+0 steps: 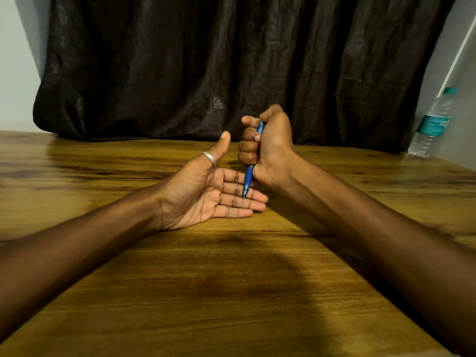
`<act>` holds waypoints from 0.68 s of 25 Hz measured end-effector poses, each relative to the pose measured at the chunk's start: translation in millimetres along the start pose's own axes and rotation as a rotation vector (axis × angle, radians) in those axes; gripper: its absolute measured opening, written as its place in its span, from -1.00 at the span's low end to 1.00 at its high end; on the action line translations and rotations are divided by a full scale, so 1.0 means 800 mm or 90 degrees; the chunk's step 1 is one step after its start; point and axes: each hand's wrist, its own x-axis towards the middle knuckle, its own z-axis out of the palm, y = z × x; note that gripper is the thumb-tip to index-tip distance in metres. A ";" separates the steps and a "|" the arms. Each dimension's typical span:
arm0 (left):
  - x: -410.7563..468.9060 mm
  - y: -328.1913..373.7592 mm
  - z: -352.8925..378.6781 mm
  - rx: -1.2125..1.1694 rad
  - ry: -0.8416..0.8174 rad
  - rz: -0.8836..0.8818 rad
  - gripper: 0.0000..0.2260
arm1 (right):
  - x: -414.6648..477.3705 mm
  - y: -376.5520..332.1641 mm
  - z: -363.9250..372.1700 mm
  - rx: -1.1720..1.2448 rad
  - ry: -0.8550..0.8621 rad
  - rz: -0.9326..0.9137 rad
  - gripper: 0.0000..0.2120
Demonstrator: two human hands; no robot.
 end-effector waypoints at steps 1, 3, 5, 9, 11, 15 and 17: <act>0.000 0.000 0.000 0.003 -0.003 0.001 -0.10 | 0.001 -0.001 0.000 0.001 -0.001 0.000 -0.75; -0.001 0.000 0.001 0.008 -0.006 -0.001 -0.15 | 0.002 -0.004 0.000 0.006 0.000 0.002 -0.75; 0.000 -0.002 0.004 0.020 0.003 0.014 -0.28 | 0.002 -0.007 0.000 0.011 0.001 0.001 -0.76; -0.001 -0.010 0.006 0.070 0.021 0.070 -0.51 | 0.001 -0.014 -0.001 0.009 0.005 -0.011 -0.76; -0.003 -0.014 0.005 0.114 0.010 0.093 -0.44 | 0.000 -0.017 -0.002 0.008 0.011 -0.022 -0.76; -0.003 -0.020 0.006 0.208 0.074 0.154 -0.33 | 0.002 -0.022 -0.005 0.010 0.016 -0.029 -0.76; -0.001 -0.022 0.008 0.253 0.105 0.186 -0.30 | 0.002 -0.024 -0.006 0.009 0.018 -0.031 -0.75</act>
